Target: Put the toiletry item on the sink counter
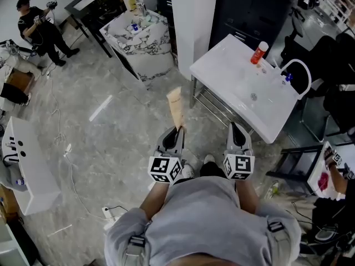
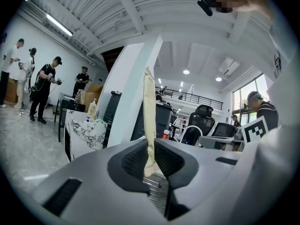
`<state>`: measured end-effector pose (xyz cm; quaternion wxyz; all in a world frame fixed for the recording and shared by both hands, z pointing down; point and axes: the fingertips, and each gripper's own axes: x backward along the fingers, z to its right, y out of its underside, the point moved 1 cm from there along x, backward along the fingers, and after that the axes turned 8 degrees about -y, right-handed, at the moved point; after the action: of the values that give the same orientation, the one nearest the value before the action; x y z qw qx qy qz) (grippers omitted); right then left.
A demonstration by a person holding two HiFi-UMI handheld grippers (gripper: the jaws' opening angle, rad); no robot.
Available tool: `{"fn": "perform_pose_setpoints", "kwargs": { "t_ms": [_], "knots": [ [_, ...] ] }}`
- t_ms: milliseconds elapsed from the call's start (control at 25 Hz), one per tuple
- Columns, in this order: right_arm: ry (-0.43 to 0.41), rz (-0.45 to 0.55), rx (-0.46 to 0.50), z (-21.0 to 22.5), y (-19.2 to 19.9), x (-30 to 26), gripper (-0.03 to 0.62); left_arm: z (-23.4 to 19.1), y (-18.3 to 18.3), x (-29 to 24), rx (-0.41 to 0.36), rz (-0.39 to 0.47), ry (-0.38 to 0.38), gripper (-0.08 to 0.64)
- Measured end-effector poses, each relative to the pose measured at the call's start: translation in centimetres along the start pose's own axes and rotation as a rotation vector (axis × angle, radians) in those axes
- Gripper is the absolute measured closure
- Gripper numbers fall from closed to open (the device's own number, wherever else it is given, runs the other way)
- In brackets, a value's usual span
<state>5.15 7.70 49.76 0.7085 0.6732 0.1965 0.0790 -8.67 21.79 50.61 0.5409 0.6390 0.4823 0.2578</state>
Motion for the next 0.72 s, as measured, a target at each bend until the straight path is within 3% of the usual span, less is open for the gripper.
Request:
{"fn": "perform_pose_setpoints", "kwargs": {
  "t_ms": [440,720],
  "knots": [
    [0.004,0.022,-0.003,2.1,-0.5,-6.1,0.588,-2.5,-1.0,-6.0,-0.005,0.000,0.000,0.523],
    [0.001,0.046,-0.012,6.9,-1.2,-12.1,0.588,-2.4,-2.5,-12.8,-0.028,0.001,0.004,0.523]
  ]
}}
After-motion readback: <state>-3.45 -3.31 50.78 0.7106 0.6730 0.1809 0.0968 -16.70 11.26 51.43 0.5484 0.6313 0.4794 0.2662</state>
